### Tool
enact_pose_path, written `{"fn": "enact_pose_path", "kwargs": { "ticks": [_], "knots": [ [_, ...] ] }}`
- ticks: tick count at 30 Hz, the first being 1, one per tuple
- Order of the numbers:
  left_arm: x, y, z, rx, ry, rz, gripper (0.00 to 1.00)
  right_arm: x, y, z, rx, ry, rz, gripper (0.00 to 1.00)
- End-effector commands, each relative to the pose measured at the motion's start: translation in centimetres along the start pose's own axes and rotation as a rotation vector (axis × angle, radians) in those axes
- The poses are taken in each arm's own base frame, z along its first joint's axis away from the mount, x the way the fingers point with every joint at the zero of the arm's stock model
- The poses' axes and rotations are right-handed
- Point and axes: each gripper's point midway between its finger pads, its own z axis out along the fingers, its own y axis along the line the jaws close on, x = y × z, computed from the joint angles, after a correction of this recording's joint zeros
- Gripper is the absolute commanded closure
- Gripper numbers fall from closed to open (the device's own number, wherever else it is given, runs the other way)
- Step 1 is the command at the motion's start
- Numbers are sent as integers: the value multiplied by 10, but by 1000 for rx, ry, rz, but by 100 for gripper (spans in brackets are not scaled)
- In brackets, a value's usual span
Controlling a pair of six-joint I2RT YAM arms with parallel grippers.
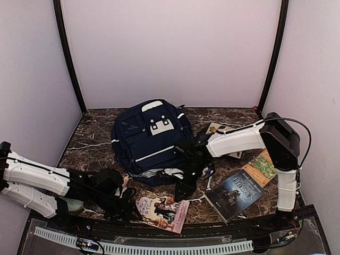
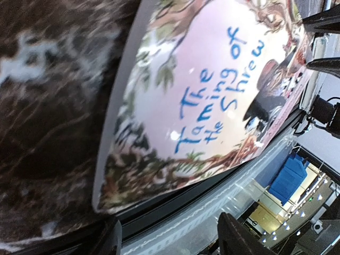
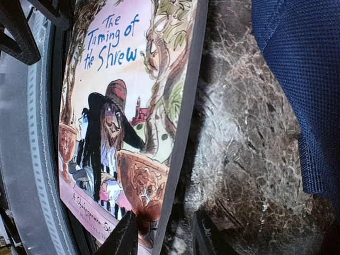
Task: Pack the student bag
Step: Pick up the book from the center of the board.
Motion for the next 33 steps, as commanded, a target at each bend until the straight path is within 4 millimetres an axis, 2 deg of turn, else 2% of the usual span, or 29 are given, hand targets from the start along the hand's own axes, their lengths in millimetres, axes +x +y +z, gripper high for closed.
{"fn": "enact_pose_path", "kwargs": {
  "ticks": [1,8,13,16,20,25,27,29,30,33],
  "knots": [
    [-8,-5,15,34,-10,-5,34,21,2,14,-26,47,4,64],
    [-32,-32,21,104,-108,50,32,38,27,23,-177,47,33,60],
    [-60,-58,5,97,-263,180,29,30,35,22,-248,15,46,55],
    [-69,-63,-6,92,-333,199,28,24,35,21,-261,0,59,54],
    [-71,-56,-8,102,-359,159,28,15,41,13,-319,-43,81,54],
    [-64,-37,1,53,-306,104,28,-4,60,-9,-465,-125,107,53],
    [-59,-34,7,37,-264,92,28,-11,62,-12,-490,-140,132,47],
    [-54,-29,15,18,-221,76,29,-19,59,-12,-488,-152,167,38],
    [-52,-25,17,2,-201,61,30,-22,54,-10,-463,-154,194,30],
    [-46,-17,23,-21,-167,40,31,-26,26,3,-289,-137,258,17]
  ]
}}
